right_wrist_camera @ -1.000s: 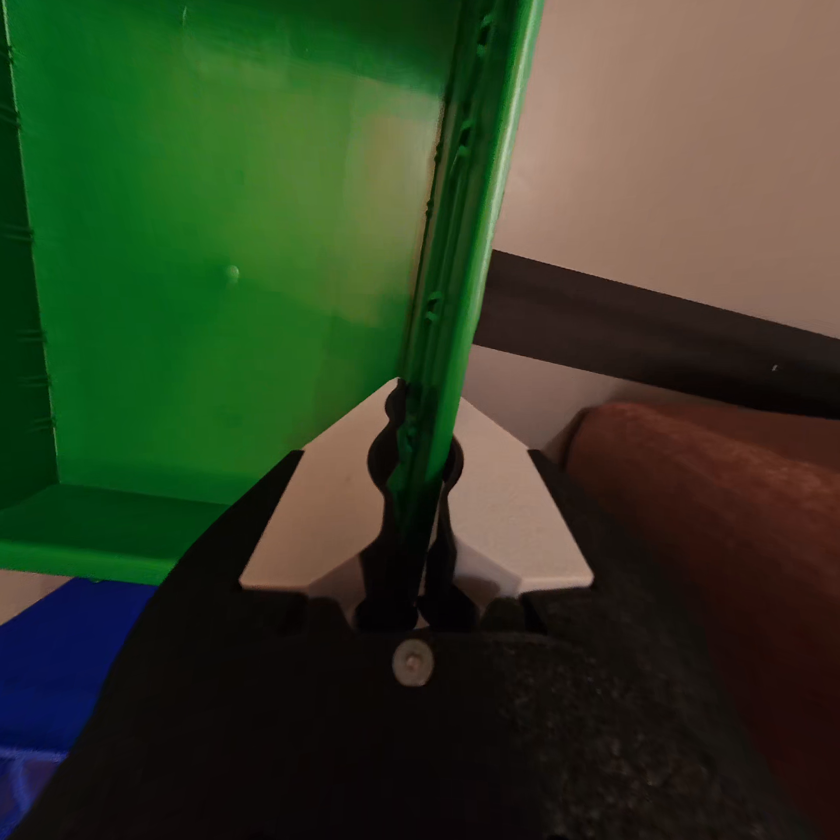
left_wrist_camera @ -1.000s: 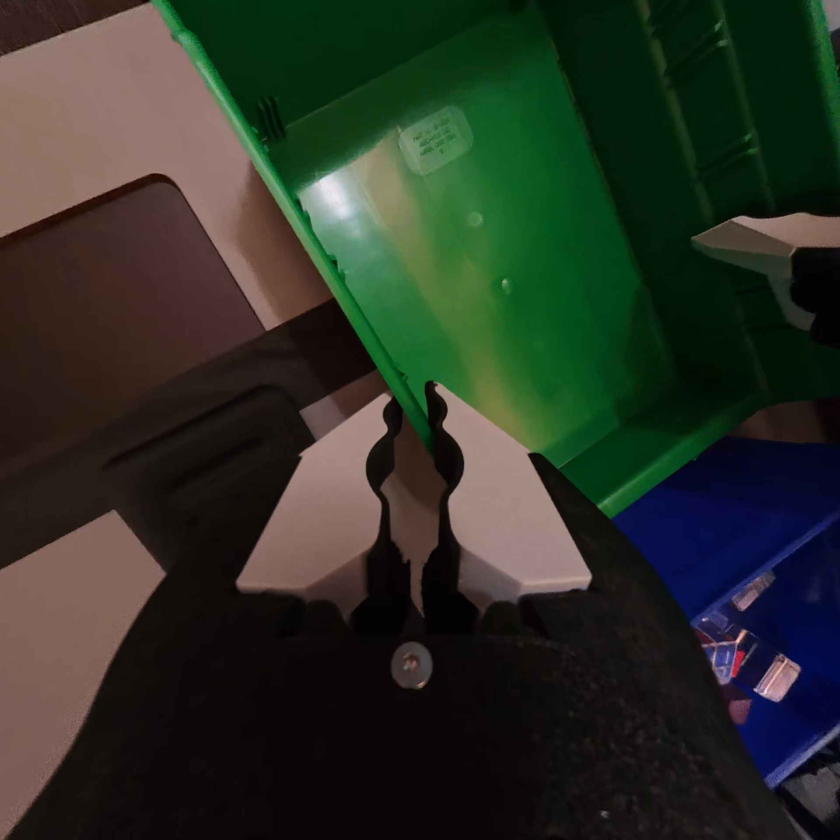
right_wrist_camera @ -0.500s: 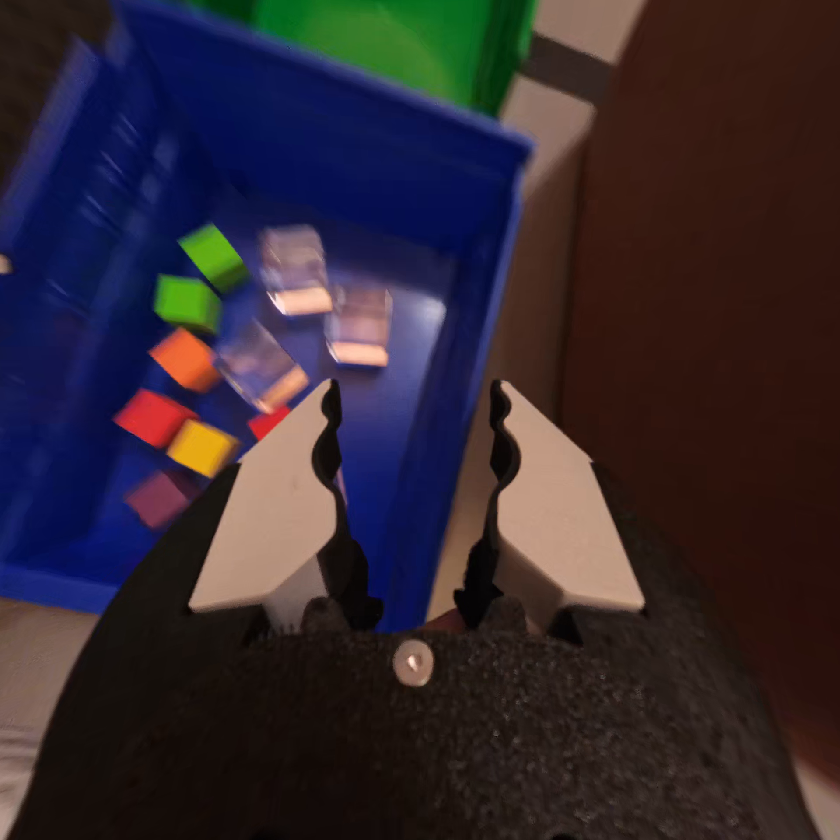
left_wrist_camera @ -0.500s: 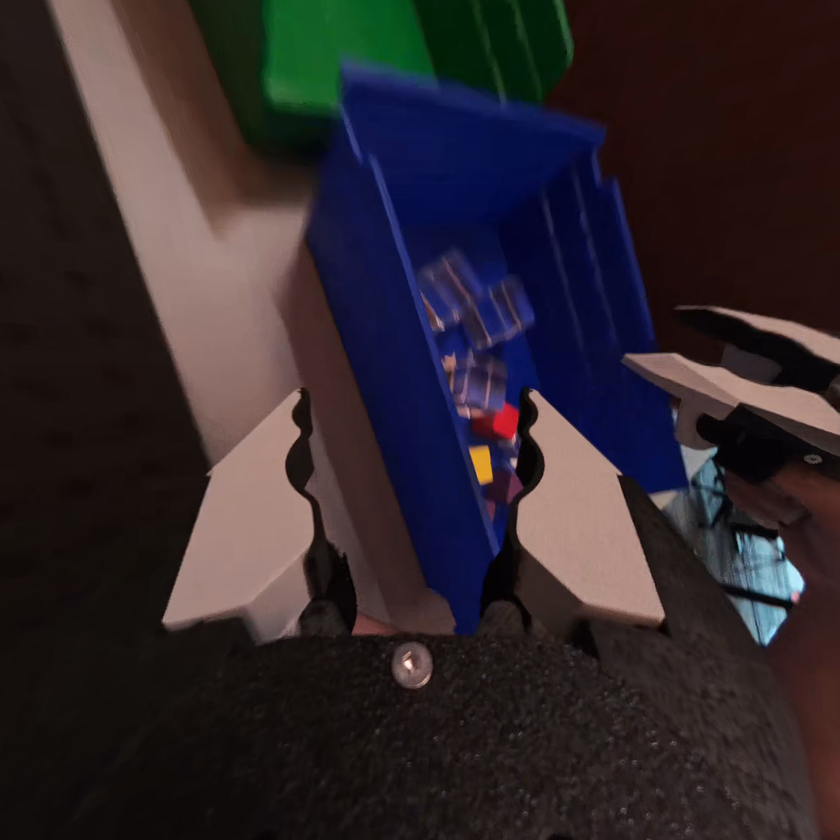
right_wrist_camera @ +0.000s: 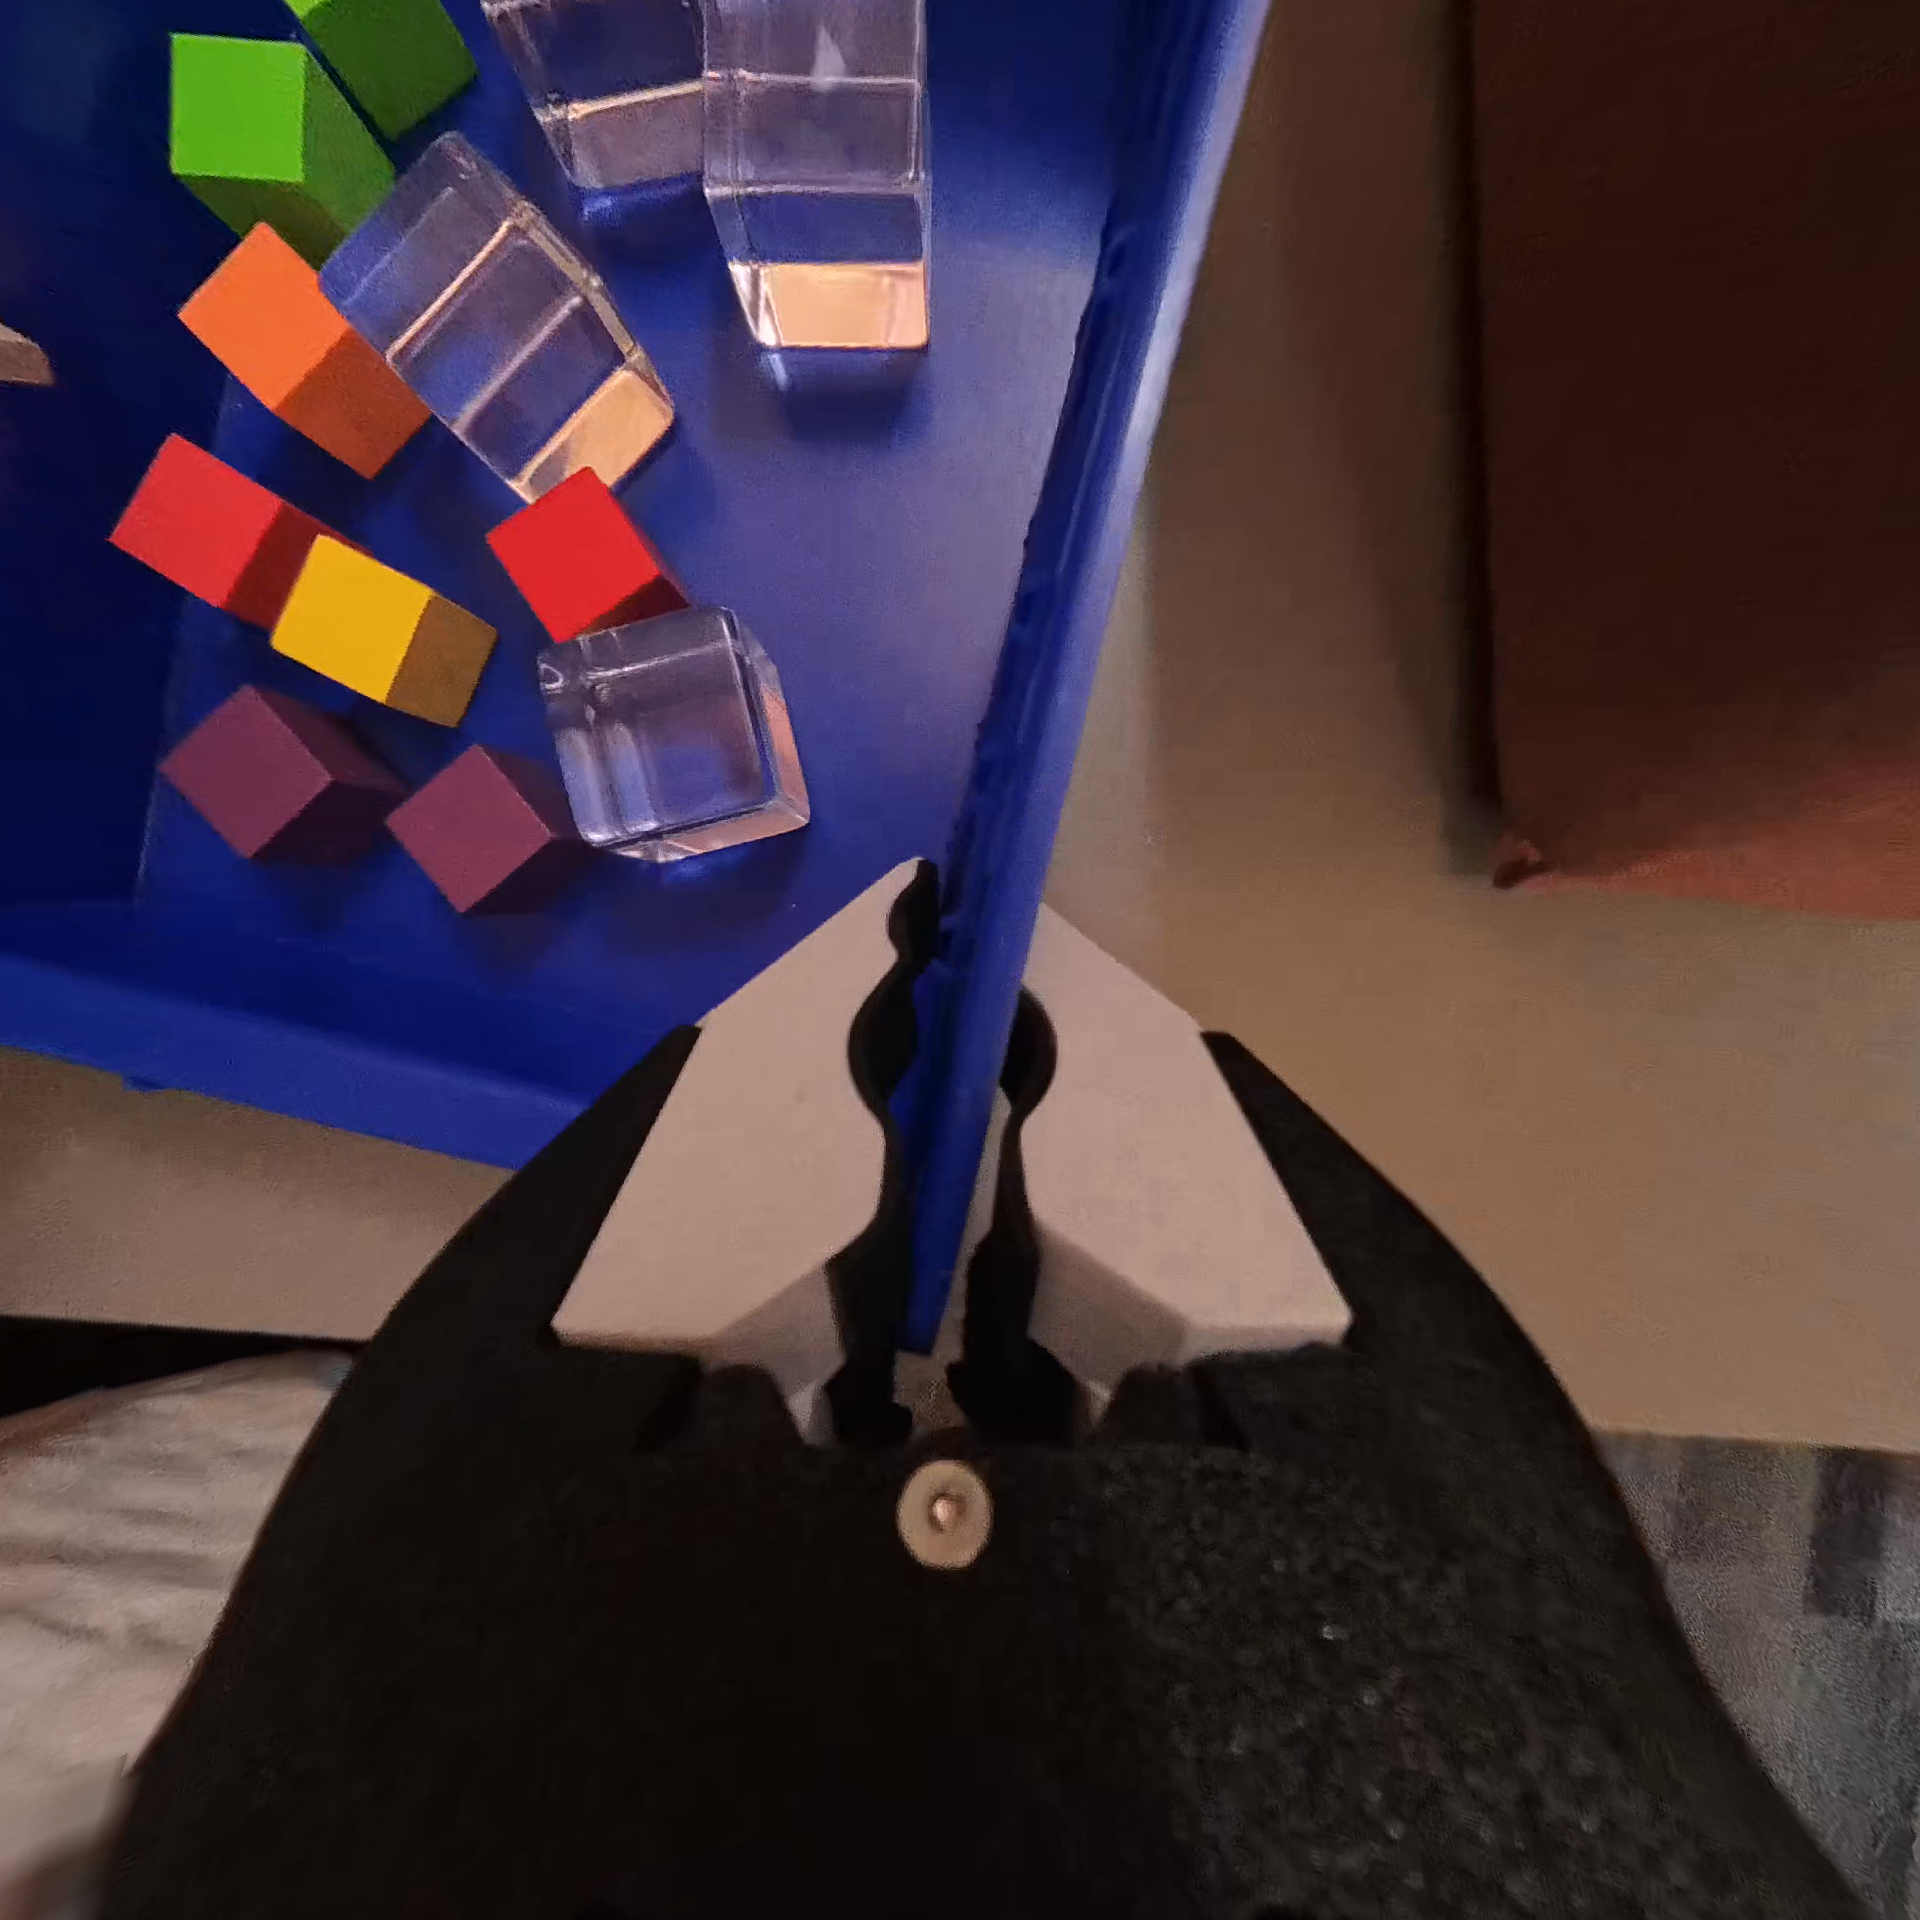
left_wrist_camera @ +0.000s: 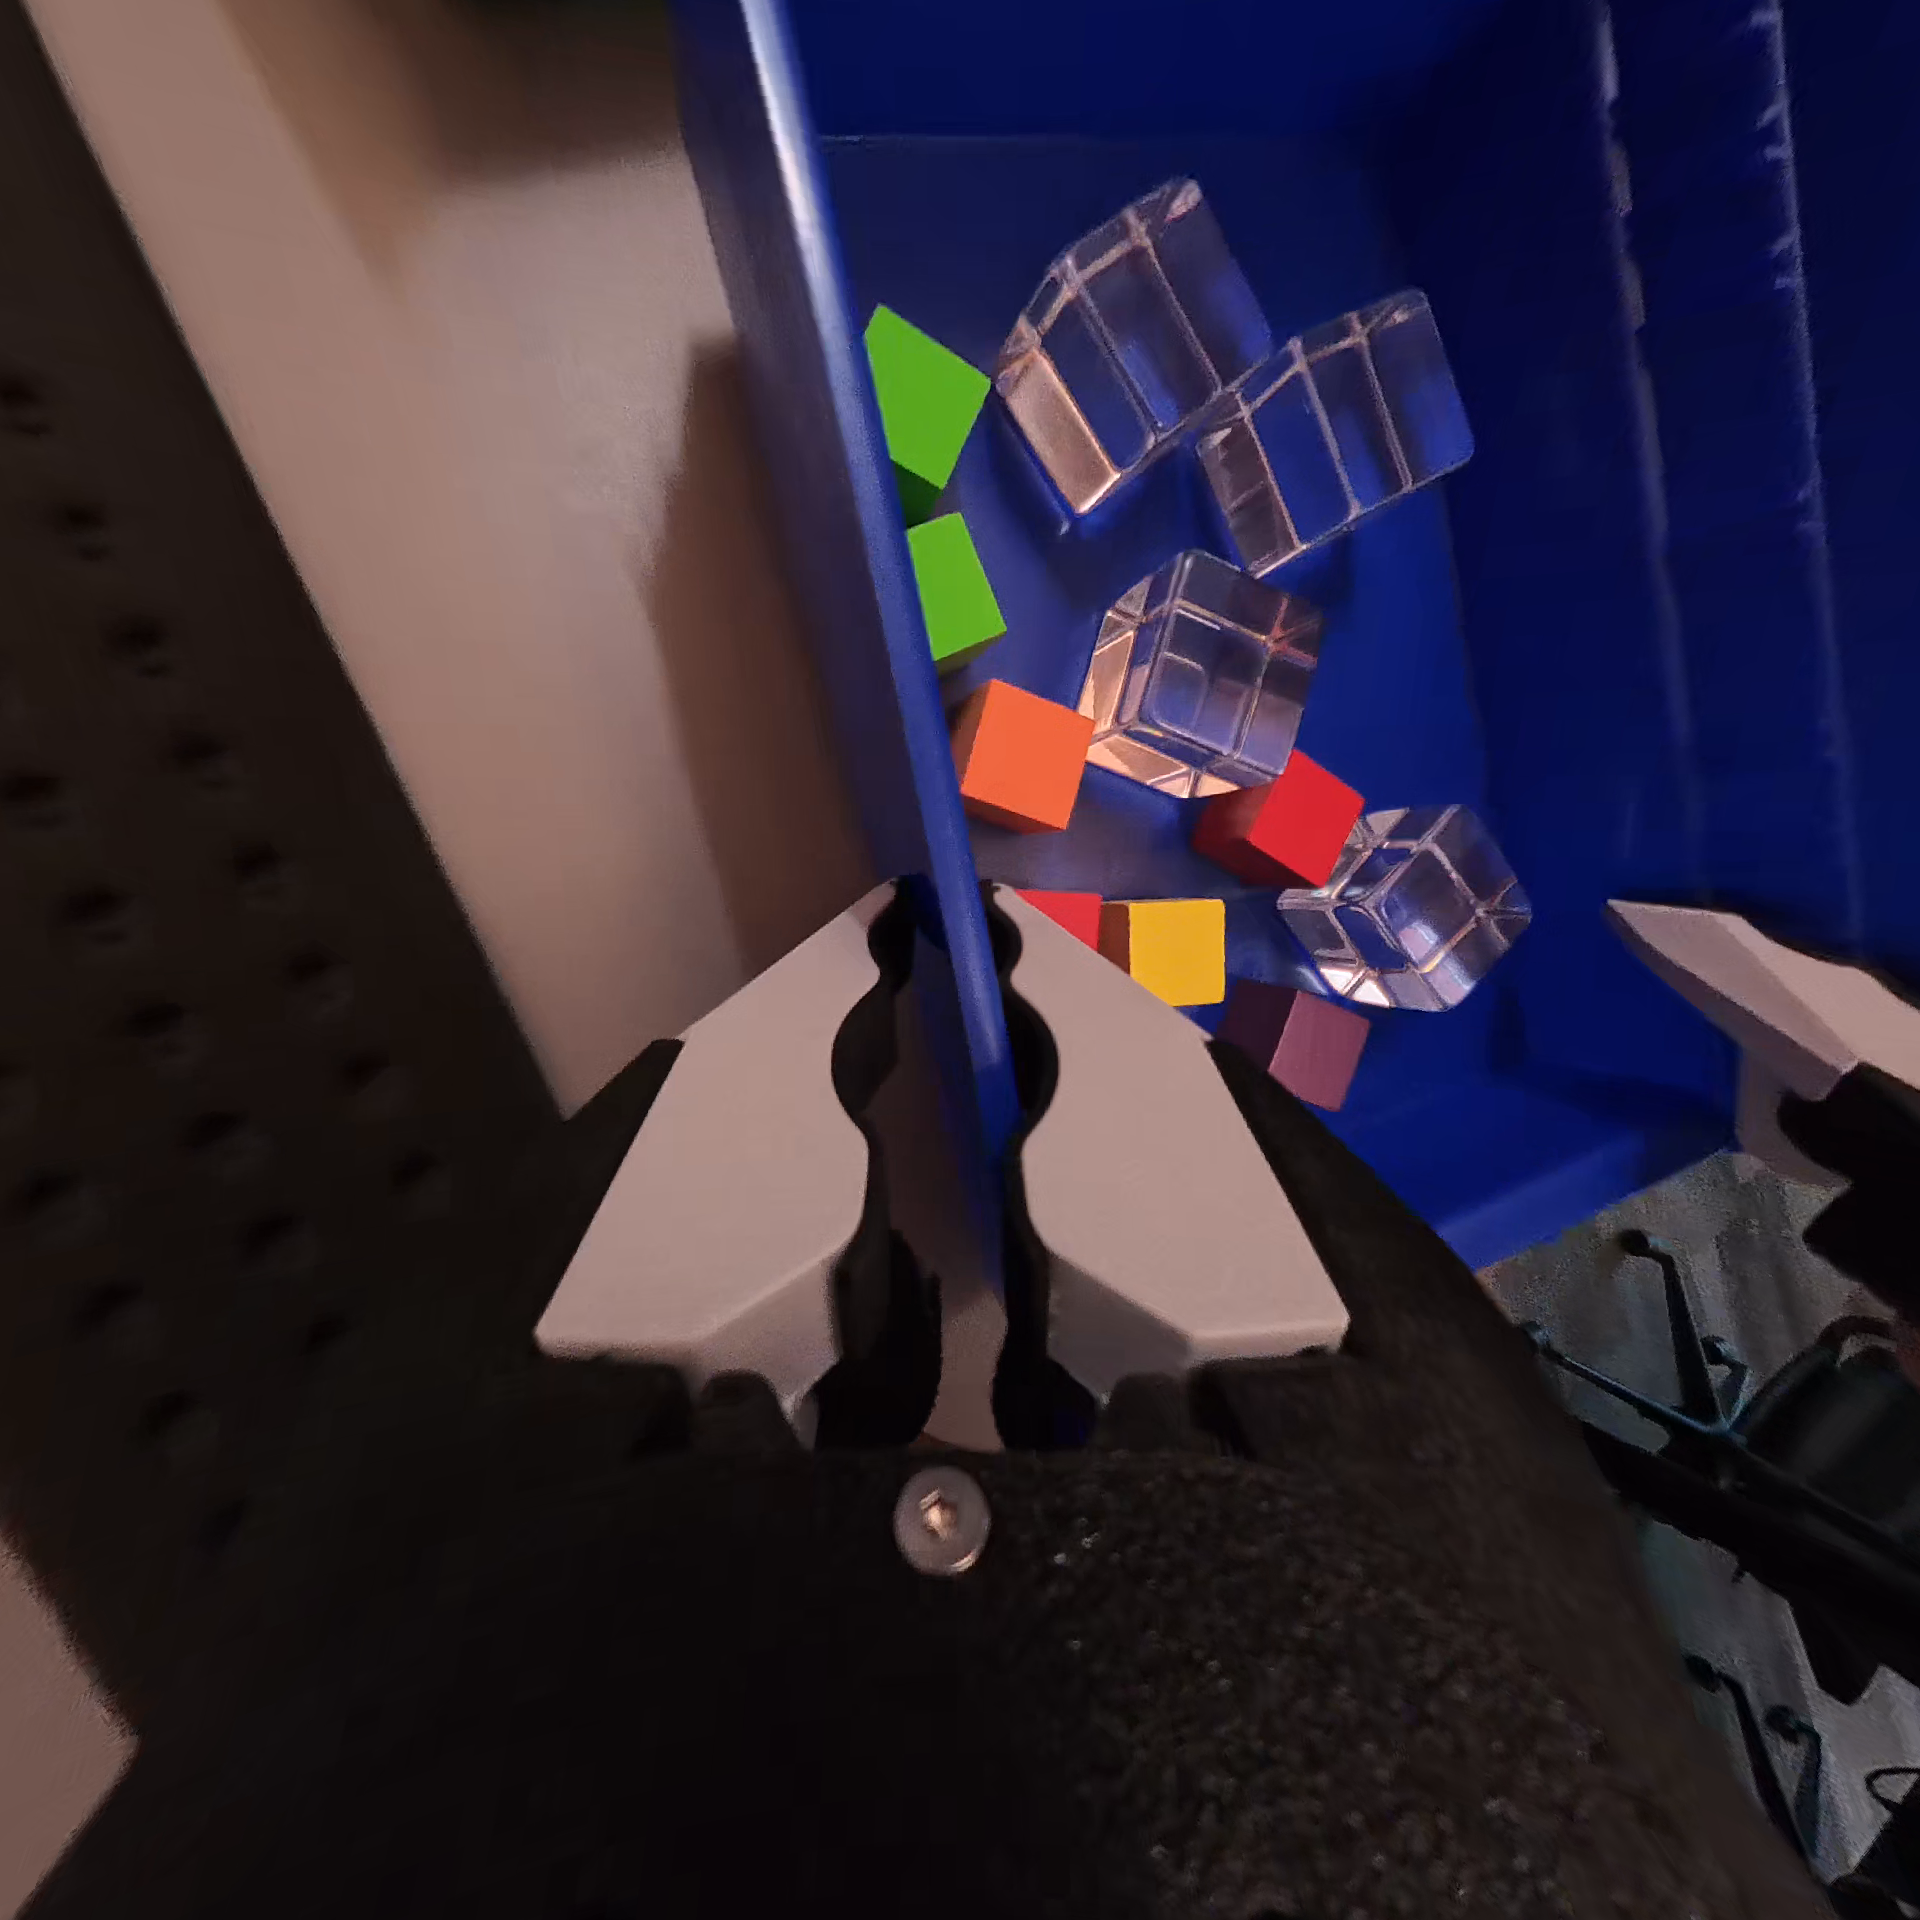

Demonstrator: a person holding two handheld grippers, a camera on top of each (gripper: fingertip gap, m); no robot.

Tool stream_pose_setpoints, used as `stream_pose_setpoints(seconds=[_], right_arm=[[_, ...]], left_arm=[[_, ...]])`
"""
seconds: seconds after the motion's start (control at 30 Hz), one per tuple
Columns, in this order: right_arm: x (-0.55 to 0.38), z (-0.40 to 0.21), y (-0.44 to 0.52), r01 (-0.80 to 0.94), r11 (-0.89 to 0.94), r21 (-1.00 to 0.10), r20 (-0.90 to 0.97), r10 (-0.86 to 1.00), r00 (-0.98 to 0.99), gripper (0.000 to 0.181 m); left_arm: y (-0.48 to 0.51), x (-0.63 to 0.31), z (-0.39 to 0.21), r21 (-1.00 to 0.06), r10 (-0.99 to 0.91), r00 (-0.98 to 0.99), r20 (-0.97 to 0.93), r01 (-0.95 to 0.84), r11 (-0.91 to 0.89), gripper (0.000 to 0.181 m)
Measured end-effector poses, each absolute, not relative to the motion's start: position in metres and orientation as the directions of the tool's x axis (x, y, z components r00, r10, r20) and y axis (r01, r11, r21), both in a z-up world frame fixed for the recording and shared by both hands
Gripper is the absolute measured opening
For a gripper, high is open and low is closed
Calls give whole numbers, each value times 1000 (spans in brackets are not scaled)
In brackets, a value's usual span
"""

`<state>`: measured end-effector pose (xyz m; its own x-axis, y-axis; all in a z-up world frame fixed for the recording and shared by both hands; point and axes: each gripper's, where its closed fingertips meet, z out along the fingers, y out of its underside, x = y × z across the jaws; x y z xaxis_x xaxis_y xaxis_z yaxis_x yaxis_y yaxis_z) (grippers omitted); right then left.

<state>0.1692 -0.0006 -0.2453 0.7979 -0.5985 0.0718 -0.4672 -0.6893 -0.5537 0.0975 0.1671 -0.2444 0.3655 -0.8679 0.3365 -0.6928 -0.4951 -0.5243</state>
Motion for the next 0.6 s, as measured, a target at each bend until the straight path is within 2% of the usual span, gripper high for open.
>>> stream_pose_setpoints(seconds=[0.13,0.27,0.47,0.6], right_arm=[[121,-209,19,-443,-662,-605,84,-606,791,6],[54,-192,107,-338,-694,-636,56,-477,877,9],[-69,-223,267,-243,-791,-562,-37,-269,962,16],[-115,-246,355,-210,-834,-510,-46,-218,975,19]], left_arm=[[185,51,-200,-604,-912,317,259,-684,-409,12],[261,-30,-175,-616,-901,379,209,-664,-423,16],[411,-170,-196,-536,-822,560,104,-665,-520,11],[501,-218,-220,-515,-796,598,95,-655,-553,8]])
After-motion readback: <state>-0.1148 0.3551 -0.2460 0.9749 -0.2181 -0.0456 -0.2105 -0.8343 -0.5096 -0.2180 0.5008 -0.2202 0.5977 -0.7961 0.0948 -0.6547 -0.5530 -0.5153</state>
